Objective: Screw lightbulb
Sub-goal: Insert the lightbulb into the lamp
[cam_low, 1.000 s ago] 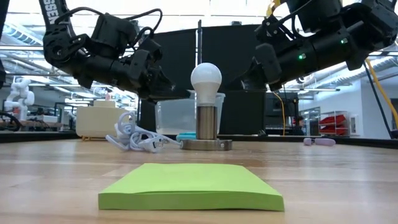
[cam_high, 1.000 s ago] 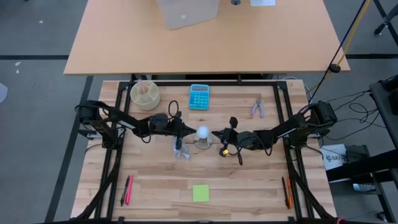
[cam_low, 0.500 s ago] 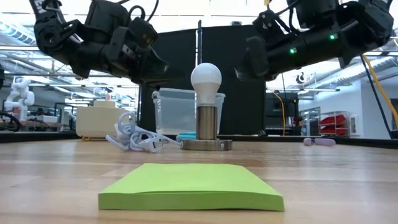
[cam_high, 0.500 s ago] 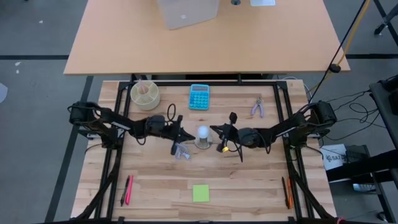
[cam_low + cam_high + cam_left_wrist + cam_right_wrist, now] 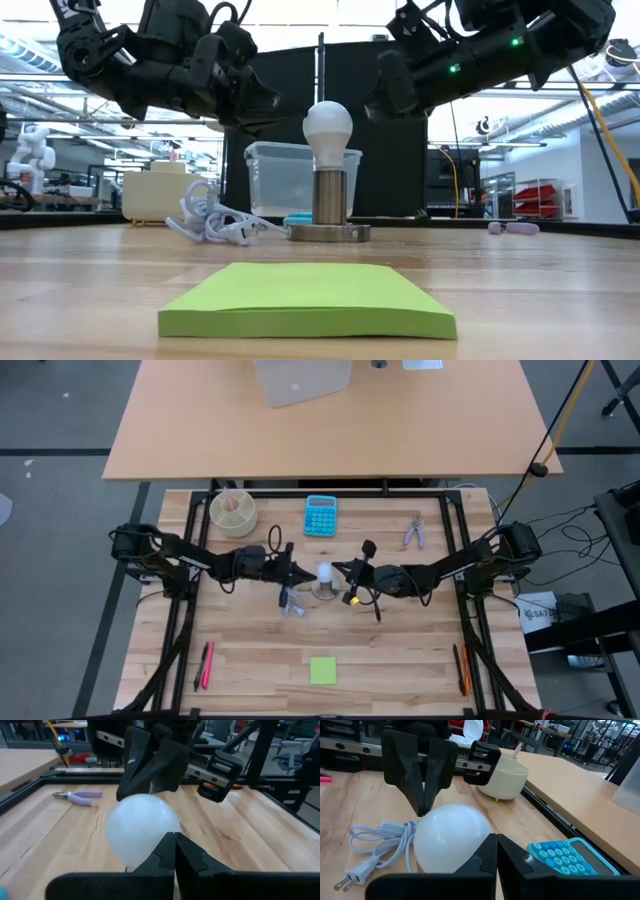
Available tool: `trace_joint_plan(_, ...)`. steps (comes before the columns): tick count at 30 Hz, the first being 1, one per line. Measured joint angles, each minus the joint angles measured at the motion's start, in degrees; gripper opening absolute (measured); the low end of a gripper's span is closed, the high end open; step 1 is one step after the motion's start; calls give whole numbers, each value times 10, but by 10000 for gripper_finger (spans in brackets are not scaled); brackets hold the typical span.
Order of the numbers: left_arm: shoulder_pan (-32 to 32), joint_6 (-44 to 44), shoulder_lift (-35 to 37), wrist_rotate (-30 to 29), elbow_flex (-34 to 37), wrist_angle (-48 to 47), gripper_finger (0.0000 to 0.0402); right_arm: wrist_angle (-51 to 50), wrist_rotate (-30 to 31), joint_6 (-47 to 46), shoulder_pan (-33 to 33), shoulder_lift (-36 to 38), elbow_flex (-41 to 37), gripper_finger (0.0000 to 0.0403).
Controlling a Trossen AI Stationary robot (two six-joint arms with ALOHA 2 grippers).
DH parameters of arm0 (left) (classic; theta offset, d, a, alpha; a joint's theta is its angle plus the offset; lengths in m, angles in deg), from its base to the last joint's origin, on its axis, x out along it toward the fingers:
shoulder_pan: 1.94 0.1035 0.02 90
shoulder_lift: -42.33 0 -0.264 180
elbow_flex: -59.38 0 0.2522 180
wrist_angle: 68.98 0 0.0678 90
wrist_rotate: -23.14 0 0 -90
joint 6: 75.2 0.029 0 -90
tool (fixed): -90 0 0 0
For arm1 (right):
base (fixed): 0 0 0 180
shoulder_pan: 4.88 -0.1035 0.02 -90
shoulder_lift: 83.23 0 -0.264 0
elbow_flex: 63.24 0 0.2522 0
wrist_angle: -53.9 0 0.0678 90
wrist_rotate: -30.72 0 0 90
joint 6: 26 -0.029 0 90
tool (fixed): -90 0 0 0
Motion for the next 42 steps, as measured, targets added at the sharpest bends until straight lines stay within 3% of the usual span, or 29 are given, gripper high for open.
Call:
trace_joint_plan(21,5,0,0,-99,0,-36,0,-35,17,-7,-24,2,0,0)
trace_joint_plan(25,13,-13,-1,-138,-1,-48,0,-44,-14,-7,-38,-2,0,0)
trace_joint_plan(35,21,-30,-1,-157,-1,-58,0,-63,-8,-17,-48,-1,0,0)
trace_joint_plan(42,20,-31,37,-160,10,-108,0,-82,58,-46,-36,-1,0,0)
